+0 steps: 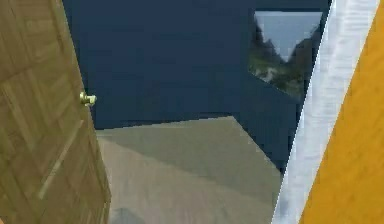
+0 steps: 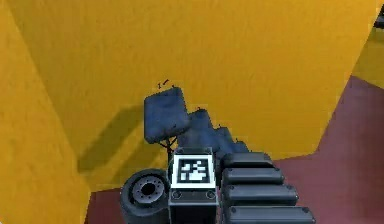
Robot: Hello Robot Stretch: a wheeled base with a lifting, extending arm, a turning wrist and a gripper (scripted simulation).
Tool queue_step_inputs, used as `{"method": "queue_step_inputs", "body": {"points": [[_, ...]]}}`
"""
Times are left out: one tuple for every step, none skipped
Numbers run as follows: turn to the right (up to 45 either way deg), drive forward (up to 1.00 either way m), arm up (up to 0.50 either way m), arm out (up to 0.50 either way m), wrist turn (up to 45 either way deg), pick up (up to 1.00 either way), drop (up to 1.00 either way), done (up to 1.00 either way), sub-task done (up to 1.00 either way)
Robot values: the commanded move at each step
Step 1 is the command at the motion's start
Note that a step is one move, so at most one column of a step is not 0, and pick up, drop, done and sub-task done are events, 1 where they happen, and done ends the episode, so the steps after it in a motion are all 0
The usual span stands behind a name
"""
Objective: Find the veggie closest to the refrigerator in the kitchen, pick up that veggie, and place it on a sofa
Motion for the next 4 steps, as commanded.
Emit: {"method": "queue_step_inputs", "body": {"points": [[0.0,1.00,0.00,0.00,0.0,0.00,0.00,0.00,0.00],[-27.0,0.00,0.00,0.00,0.0,0.00,0.00,0.00,0.00],[0.0,0.05,0.00,0.00,0.0,0.00,0.00,0.00,0.00],[-6.0,0.00,0.00,0.00,0.0,0.00,0.00,0.00,0.00]]}}
